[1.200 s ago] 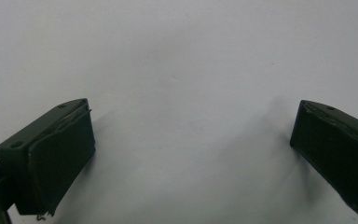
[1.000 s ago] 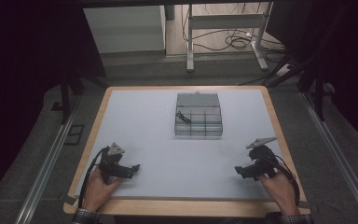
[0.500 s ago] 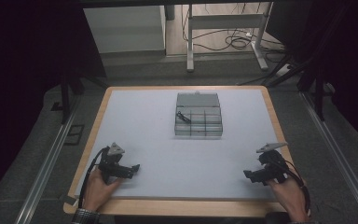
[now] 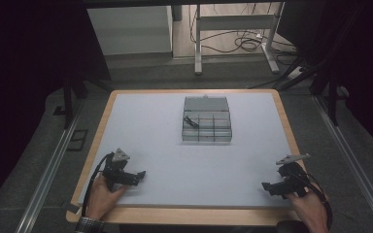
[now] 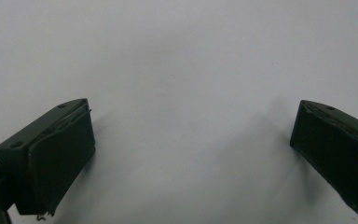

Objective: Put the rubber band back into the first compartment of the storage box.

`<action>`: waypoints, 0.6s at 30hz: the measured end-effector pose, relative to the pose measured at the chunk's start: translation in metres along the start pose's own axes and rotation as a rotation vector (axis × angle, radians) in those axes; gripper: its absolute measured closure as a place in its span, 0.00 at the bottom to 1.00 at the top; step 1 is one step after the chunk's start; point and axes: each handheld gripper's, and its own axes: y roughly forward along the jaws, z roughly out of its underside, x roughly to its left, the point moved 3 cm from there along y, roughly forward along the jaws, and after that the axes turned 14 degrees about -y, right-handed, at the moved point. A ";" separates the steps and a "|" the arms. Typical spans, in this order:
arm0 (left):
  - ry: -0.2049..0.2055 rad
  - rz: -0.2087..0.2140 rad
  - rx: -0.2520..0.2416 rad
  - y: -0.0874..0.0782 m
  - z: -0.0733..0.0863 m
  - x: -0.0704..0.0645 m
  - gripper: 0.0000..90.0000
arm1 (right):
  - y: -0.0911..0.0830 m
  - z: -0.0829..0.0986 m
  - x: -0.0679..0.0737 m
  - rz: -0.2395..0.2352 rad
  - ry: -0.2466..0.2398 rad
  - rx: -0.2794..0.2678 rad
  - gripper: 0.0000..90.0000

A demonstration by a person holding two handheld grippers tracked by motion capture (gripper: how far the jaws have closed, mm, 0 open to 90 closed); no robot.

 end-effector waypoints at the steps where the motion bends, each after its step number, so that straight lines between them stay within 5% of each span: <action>1: 0.000 0.000 0.001 0.000 0.000 0.000 0.00 | 0.000 0.002 -0.001 0.001 0.003 0.003 0.09; 8: -0.001 0.000 -0.001 0.000 0.000 0.000 0.00 | 0.000 0.018 -0.004 0.013 0.017 0.035 0.09; 18: -0.001 0.001 0.000 0.000 0.000 0.000 0.00 | 0.003 0.022 -0.001 0.029 -0.020 0.013 0.04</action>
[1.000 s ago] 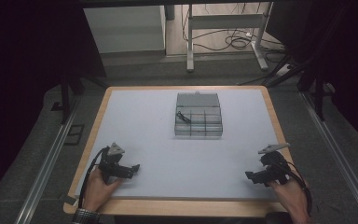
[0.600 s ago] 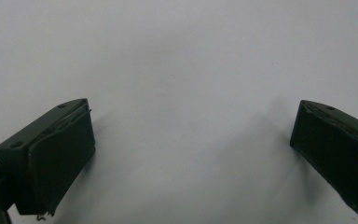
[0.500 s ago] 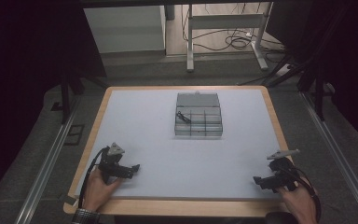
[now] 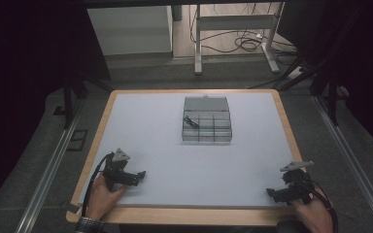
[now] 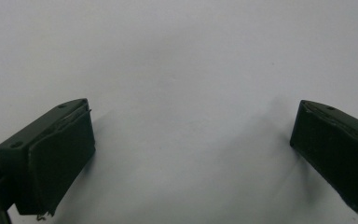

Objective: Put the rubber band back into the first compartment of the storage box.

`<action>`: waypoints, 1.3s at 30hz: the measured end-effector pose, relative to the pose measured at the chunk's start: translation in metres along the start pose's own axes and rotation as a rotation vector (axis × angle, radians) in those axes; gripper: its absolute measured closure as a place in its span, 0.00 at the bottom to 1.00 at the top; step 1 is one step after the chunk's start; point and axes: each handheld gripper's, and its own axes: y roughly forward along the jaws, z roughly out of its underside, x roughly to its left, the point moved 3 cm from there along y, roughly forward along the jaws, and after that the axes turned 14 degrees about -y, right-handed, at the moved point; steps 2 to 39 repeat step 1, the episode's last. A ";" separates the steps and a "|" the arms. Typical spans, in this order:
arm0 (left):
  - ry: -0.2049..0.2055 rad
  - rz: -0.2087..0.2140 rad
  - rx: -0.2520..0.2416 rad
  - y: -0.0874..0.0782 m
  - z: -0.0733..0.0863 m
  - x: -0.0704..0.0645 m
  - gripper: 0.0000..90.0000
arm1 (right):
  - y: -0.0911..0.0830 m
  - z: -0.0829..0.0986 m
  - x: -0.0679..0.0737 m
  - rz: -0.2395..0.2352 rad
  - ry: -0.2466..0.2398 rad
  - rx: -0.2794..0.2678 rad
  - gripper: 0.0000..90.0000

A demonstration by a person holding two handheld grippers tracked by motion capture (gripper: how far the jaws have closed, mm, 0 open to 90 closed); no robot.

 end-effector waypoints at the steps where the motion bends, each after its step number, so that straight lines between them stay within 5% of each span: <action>1: -0.001 -0.001 -0.002 0.000 0.000 0.000 0.00 | 0.000 0.000 0.000 0.000 -0.002 0.001 0.04; 39: -0.001 -0.001 -0.002 0.000 0.000 0.000 0.00 | 0.000 0.000 0.000 0.000 -0.002 0.001 0.04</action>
